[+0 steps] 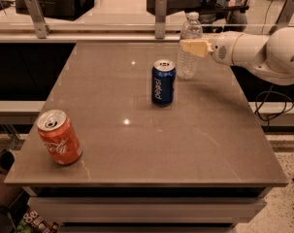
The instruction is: Move water bottle near coke can
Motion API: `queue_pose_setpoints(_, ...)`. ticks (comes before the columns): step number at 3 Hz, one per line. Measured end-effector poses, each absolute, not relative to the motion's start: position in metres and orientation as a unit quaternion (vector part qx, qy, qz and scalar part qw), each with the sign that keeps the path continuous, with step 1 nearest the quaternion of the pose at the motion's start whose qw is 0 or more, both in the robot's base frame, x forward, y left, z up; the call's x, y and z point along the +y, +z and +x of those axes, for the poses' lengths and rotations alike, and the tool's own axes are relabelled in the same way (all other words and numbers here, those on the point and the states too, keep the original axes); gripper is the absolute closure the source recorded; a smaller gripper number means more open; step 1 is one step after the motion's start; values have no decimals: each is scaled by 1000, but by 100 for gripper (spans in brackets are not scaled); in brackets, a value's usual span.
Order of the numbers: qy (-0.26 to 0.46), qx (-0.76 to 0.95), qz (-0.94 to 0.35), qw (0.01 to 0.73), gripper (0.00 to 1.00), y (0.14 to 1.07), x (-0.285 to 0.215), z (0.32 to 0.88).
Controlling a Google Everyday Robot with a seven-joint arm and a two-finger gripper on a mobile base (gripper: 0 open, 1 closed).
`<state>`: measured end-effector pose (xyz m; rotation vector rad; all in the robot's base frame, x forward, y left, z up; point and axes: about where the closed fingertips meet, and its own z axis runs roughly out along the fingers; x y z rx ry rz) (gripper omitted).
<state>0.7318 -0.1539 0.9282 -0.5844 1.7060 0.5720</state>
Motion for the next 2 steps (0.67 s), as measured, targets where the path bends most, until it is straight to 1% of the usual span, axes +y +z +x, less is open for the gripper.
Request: queue_pose_setpoints(2,235,727,-259,592,100,966,-164,737)
